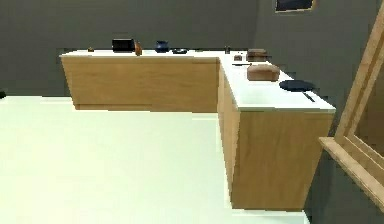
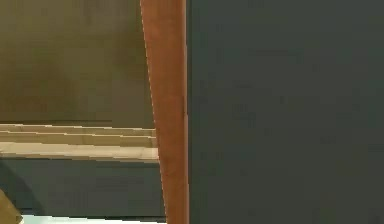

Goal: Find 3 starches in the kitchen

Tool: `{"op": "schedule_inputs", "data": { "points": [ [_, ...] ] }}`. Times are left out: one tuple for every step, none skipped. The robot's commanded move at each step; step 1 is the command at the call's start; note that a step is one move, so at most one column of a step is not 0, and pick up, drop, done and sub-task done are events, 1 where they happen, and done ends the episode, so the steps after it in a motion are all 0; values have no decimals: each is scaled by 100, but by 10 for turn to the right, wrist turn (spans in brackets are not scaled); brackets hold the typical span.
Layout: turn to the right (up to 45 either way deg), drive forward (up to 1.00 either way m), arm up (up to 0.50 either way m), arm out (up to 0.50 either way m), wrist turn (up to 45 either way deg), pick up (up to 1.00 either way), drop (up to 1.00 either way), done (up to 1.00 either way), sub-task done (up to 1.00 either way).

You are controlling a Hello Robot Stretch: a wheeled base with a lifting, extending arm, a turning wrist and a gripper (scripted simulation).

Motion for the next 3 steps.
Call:
{"op": "schedule_inputs", "data": {
  "points": [
    [270,0,0,0,0,0,0,0,0],
    [0,25,0,0,0,0,0,0,0],
    [-270,0,0,0,0,0,0,0,0]
  ]
}}
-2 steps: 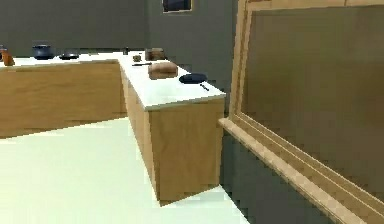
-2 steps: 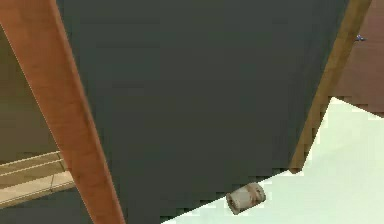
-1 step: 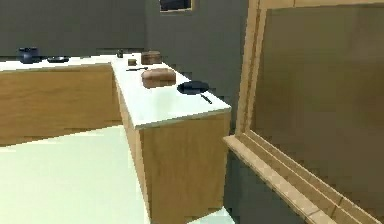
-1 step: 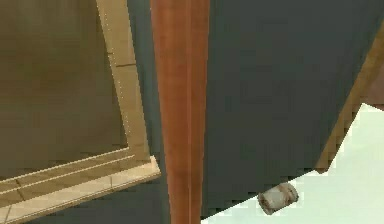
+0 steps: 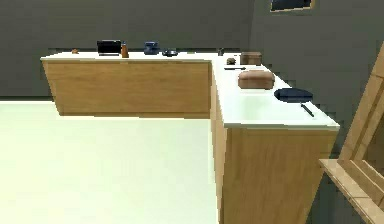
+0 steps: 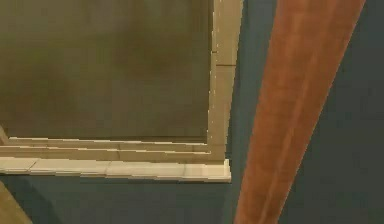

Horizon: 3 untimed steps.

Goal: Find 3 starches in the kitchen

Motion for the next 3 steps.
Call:
{"op": "schedule_inputs", "data": {
  "points": [
    [0,60,0,0,0,0,0,0,0],
    [240,0,0,0,0,0,0,0,0],
    [0,0,0,0,0,0,0,0,100]
  ]
}}
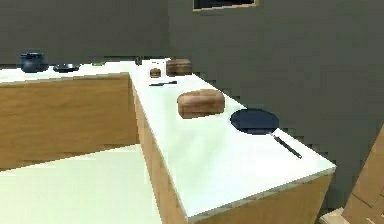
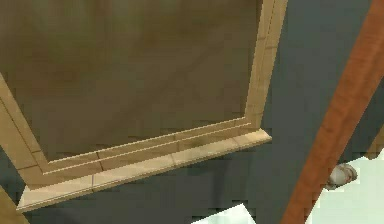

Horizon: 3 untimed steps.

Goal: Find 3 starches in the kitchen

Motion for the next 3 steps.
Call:
{"op": "schedule_inputs", "data": {
  "points": [
    [-450,0,0,0,0,0,0,0,0],
    [-450,0,0,0,0,0,0,0,0],
    [-450,0,0,0,0,0,0,0,0]
  ]
}}
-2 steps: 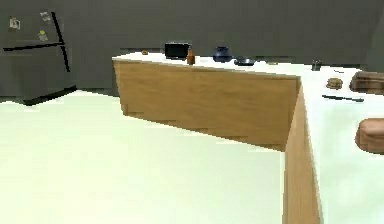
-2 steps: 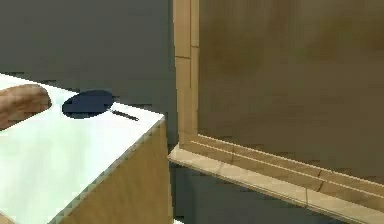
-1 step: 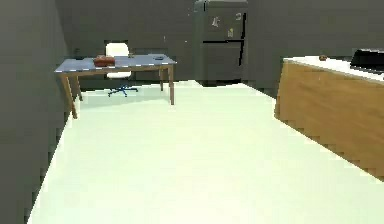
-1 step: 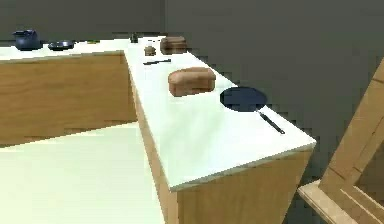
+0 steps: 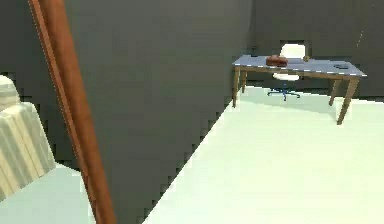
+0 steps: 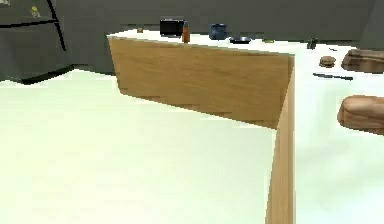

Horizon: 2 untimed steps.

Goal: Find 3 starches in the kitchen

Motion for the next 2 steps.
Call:
{"op": "schedule_inputs", "data": {
  "points": [
    [-300,0,0,0,0,0,0,0,0],
    [0,10,0,0,0,0,0,0,0]
  ]
}}
